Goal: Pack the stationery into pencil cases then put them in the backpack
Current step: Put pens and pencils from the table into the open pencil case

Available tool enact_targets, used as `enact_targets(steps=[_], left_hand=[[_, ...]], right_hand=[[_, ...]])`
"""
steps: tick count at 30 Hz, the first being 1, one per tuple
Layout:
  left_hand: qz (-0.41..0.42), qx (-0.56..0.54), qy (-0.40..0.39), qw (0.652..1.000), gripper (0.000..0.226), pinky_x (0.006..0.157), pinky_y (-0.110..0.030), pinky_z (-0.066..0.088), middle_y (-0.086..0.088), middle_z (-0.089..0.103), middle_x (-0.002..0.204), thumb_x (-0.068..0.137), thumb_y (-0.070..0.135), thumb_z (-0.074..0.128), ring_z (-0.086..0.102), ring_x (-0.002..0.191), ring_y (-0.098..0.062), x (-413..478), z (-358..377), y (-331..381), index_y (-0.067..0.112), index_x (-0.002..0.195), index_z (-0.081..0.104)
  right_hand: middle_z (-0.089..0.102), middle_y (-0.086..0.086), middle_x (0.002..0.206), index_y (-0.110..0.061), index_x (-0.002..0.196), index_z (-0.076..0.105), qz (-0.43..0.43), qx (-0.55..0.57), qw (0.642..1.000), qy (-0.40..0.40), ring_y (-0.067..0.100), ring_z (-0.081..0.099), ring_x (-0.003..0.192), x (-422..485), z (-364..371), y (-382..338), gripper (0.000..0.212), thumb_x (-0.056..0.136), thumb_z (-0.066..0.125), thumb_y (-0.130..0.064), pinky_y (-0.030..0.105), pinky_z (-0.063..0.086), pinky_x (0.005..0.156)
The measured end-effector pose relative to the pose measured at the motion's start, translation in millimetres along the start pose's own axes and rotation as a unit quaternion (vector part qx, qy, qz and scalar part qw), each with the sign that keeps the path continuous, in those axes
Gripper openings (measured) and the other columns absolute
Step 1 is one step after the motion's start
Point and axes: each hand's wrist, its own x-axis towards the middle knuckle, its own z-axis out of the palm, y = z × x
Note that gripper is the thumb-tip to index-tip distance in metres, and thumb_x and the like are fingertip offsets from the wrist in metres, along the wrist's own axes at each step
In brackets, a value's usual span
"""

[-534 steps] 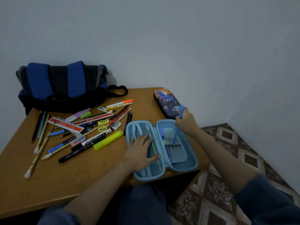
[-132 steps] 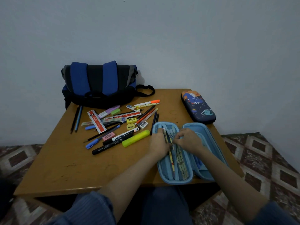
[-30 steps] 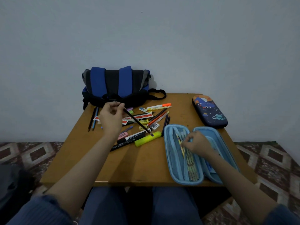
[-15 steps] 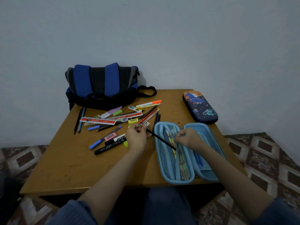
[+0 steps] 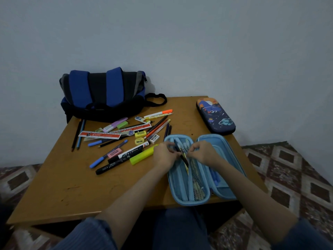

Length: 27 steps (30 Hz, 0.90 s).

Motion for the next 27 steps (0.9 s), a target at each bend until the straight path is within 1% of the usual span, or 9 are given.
enact_targets(steps=[3, 6, 9, 11, 14, 16, 20, 25, 27], left_hand=[[0.020, 0.055, -0.041, 0.997, 0.027, 0.084, -0.022, 0.049, -0.010, 0.069, 0.107, 0.084, 0.009, 0.066, 0.064, 0.098, -0.020, -3.3, 2.4, -1.5, 0.005, 0.111, 0.067], [0.001, 0.041, -0.059, 0.997, 0.017, 0.083, -0.031, 0.054, -0.011, 0.071, 0.100, 0.089, 0.007, 0.059, 0.066, 0.091, -0.022, -6.2, 6.8, -4.3, 0.003, 0.099, 0.072], [-0.042, -0.024, -0.063, 0.997, 0.022, 0.083, -0.039, 0.056, -0.016, 0.071, 0.091, 0.092, 0.013, 0.056, 0.068, 0.083, -0.026, -6.2, 10.3, -6.5, -0.003, 0.090, 0.071], [-0.053, -0.046, -0.073, 0.995, 0.027, 0.077, -0.035, 0.056, -0.013, 0.068, 0.076, 0.090, 0.022, 0.060, 0.064, 0.069, -0.021, -8.8, 10.5, -4.8, -0.003, 0.082, 0.069], [-0.043, -0.016, -0.094, 0.995, 0.019, 0.056, -0.022, 0.047, 0.001, 0.061, 0.066, 0.076, 0.023, 0.075, 0.056, 0.062, -0.009, -11.2, 11.9, -2.5, 0.008, 0.069, 0.066], [-0.051, -0.002, -0.089, 0.995, 0.020, 0.058, -0.021, 0.047, 0.001, 0.059, 0.070, 0.075, 0.014, 0.076, 0.056, 0.066, -0.009, -13.2, 14.4, -1.1, 0.014, 0.063, 0.060], [-0.083, -0.052, -0.080, 0.992, 0.024, 0.074, -0.034, 0.054, -0.006, 0.060, 0.075, 0.080, 0.006, 0.068, 0.059, 0.074, -0.020, -16.5, 16.9, 0.4, 0.014, 0.062, 0.054], [-0.117, -0.110, -0.105, 0.982, 0.023, 0.063, -0.029, 0.050, -0.006, 0.053, 0.073, 0.083, 0.000, 0.061, 0.052, 0.060, -0.017, -16.1, 15.2, 1.3, 0.014, 0.072, 0.047], [-0.113, -0.113, -0.108, 0.981, 0.022, 0.056, -0.026, 0.049, -0.007, 0.055, 0.078, 0.084, -0.001, 0.061, 0.054, 0.060, -0.017, -17.0, 11.7, 3.8, 0.015, 0.076, 0.046]], right_hand=[[0.064, 0.005, 0.076, -0.008, 0.070, 0.067, -0.002, -0.013, 1.000, 0.007, 0.018, 0.058, 0.076, 0.7, 2.3, -0.4, 0.011, 0.081, 0.068, -0.011, 0.024, 0.041, 0.065], [0.070, 0.008, 0.084, -0.009, 0.074, 0.069, -0.013, -0.010, 1.000, 0.002, 0.028, 0.065, 0.083, -0.7, 0.8, 0.2, 0.011, 0.083, 0.065, -0.012, 0.033, 0.049, 0.074], [0.071, 0.012, 0.094, -0.006, 0.086, 0.070, -0.013, 0.006, 1.000, 0.012, 0.036, 0.064, 0.092, -3.0, -3.5, 1.8, 0.012, 0.088, 0.061, -0.015, 0.041, 0.050, 0.083], [0.068, 0.012, 0.104, -0.007, 0.097, 0.068, 0.001, -0.011, 1.000, 0.025, 0.034, 0.062, 0.099, -3.8, -5.2, 3.8, 0.014, 0.088, 0.061, -0.015, 0.037, 0.048, 0.086], [0.062, 0.010, 0.119, -0.006, 0.111, 0.063, 0.009, -0.043, 0.999, 0.029, 0.024, 0.057, 0.109, -3.0, -5.2, 6.5, 0.025, 0.088, 0.061, -0.015, 0.026, 0.042, 0.088], [0.061, 0.010, 0.122, -0.006, 0.115, 0.061, 0.014, -0.046, 0.999, 0.025, 0.024, 0.057, 0.110, -3.2, -5.3, 6.3, 0.028, 0.088, 0.061, -0.016, 0.026, 0.041, 0.088], [0.060, 0.010, 0.123, -0.005, 0.116, 0.062, 0.015, -0.046, 0.999, 0.024, 0.021, 0.054, 0.115, -2.0, -5.5, 7.0, 0.029, 0.088, 0.061, -0.015, 0.023, 0.038, 0.091], [0.061, 0.009, 0.124, -0.005, 0.117, 0.062, 0.014, -0.058, 0.998, 0.026, 0.020, 0.054, 0.115, -1.6, -5.9, 6.8, 0.030, 0.088, 0.061, -0.015, 0.019, 0.036, 0.087], [0.055, 0.011, 0.131, -0.005, 0.124, 0.057, 0.000, -0.106, 0.994, 0.010, 0.022, 0.051, 0.120, -2.8, -5.8, 6.3, 0.038, 0.090, 0.060, -0.020, 0.023, 0.038, 0.093]])
